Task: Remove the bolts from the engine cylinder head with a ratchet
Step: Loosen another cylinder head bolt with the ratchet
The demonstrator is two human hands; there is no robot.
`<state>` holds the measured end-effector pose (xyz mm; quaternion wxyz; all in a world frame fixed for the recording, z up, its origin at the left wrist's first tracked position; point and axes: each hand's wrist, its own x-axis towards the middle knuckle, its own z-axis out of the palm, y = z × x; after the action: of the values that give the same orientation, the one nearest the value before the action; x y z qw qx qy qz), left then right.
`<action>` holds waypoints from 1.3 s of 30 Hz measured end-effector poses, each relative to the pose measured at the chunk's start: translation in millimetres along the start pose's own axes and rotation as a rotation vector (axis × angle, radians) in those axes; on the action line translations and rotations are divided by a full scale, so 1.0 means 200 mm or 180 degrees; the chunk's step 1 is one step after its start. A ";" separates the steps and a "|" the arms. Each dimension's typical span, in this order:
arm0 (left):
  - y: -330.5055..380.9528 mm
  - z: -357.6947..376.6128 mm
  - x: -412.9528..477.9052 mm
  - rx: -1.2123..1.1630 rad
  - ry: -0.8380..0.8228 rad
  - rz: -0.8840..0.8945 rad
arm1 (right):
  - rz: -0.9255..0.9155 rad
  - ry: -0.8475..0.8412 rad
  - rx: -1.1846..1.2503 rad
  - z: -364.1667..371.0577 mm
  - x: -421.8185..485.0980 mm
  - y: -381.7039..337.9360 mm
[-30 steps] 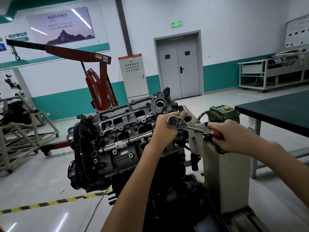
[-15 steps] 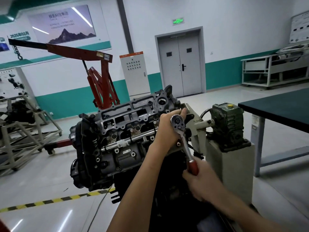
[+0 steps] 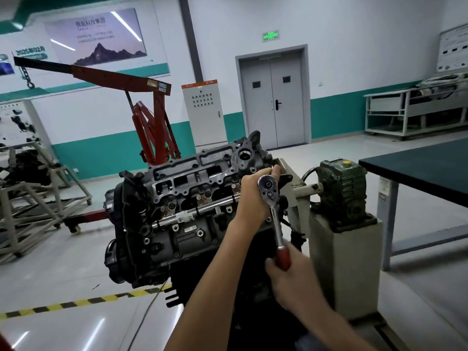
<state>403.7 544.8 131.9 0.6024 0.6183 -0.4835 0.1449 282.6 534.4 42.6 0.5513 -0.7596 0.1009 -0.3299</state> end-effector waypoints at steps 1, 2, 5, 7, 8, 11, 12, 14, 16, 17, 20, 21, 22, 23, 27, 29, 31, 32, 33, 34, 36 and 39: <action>0.00 0.00 0.00 -0.0063 0.0017 -0.0063 | 0.0209 -0.0049 0.0394 0.09 -0.02 -0.01; 0.00 -0.02 0.00 -0.0124 0.0057 -0.0122 | 0.0277 -0.0100 0.0552 0.14 -0.03 -0.02; -0.02 -0.06 0.02 -0.0162 0.0007 -0.0201 | -0.0045 -0.0261 -0.0056 0.03 0.01 -0.04; -0.02 -0.08 0.02 0.0023 -0.0160 -0.0092 | -0.0335 -0.0450 -0.0722 -0.14 0.06 -0.03; -0.02 -0.09 0.02 0.0093 -0.0222 -0.0053 | -0.0448 -0.0583 -0.1068 -0.24 0.10 -0.04; -0.01 -0.07 0.02 0.0264 -0.0409 0.0023 | -0.0806 -0.0883 -0.1947 -0.51 0.25 -0.08; 0.00 -0.06 0.03 0.0330 -0.0455 0.0056 | -0.0972 -0.0823 -0.2254 -0.58 0.30 -0.09; 0.00 -0.04 0.02 0.0303 -0.0393 0.0073 | -0.1176 -0.0608 -0.2660 -0.64 0.36 -0.10; 0.00 -0.02 0.01 0.0140 -0.0159 0.0095 | -0.0959 -0.0540 -0.2506 -0.58 0.32 -0.06; -0.01 -0.01 -0.01 0.0052 -0.0029 0.0102 | -0.0764 -0.0423 -0.2241 -0.52 0.26 -0.02; -0.02 0.05 -0.03 -0.0286 0.0383 0.0041 | -0.0268 -0.0035 -0.0962 -0.22 0.05 0.03; -0.01 0.06 -0.03 -0.0327 0.0477 0.0016 | -0.0025 -0.0075 -0.0440 -0.11 0.01 0.02; -0.01 0.07 -0.03 -0.0285 0.0555 -0.0006 | 0.0166 -0.0182 0.0065 -0.01 -0.02 0.00; -0.01 0.07 -0.03 -0.0188 0.0590 -0.0024 | 0.0230 -0.0269 0.0374 0.06 -0.04 0.00; 0.00 0.01 -0.02 -0.0076 0.0096 -0.0084 | -0.0023 -0.0282 -0.0258 -0.08 0.00 -0.02; 0.01 -0.05 -0.01 0.0191 -0.0265 0.0057 | -0.0312 -0.0411 -0.1114 -0.28 0.09 -0.02; 0.01 -0.10 -0.01 0.0413 -0.0570 0.0218 | -0.0489 -0.0755 -0.1825 -0.45 0.20 -0.07; 0.01 -0.12 -0.01 0.0458 -0.0649 0.0249 | -0.0602 -0.0886 -0.2146 -0.52 0.26 -0.10; 0.01 -0.14 -0.01 0.0453 -0.0690 0.0233 | -0.0751 -0.0942 -0.2478 -0.57 0.32 -0.13; 0.00 -0.14 -0.02 0.0415 -0.0700 0.0205 | -0.0903 -0.0928 -0.2744 -0.61 0.36 -0.15; 0.00 -0.12 -0.05 0.0337 -0.0562 0.0202 | -0.0954 -0.0828 -0.2821 -0.62 0.36 -0.15; -0.02 -0.06 -0.06 0.0153 -0.0248 0.0165 | -0.0584 -0.0519 -0.1880 -0.46 0.20 -0.05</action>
<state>405.9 560.1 122.6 0.5641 0.6251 -0.5188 0.1479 254.9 447.2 83.5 0.2812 -0.9167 0.0789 -0.2728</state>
